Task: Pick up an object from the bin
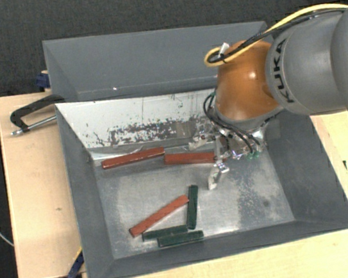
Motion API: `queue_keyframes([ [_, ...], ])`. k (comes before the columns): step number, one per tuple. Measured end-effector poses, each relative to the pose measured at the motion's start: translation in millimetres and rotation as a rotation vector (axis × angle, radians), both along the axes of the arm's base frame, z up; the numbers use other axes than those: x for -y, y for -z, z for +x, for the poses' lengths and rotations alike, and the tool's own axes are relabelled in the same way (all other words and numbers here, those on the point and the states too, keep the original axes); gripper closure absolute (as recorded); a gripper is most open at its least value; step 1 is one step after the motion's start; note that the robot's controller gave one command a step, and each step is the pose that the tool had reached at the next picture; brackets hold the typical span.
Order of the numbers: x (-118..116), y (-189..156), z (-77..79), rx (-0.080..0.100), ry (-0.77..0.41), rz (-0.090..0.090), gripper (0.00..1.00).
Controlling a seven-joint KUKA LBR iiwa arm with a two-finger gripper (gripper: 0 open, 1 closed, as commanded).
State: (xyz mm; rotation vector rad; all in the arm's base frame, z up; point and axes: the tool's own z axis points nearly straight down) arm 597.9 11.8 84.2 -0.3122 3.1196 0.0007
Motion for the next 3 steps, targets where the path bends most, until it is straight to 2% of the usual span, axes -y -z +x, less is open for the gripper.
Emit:
queue_keyframes([
  [1,-20.1,5.1,6.3,0.002,0.157,0.002,1.0],
  [2,-20.1,5.1,6.3,0.002,0.157,0.002,1.0],
  [3,-19.4,-70.2,-10.7,-0.005,0.14,0.0,0.0],
])
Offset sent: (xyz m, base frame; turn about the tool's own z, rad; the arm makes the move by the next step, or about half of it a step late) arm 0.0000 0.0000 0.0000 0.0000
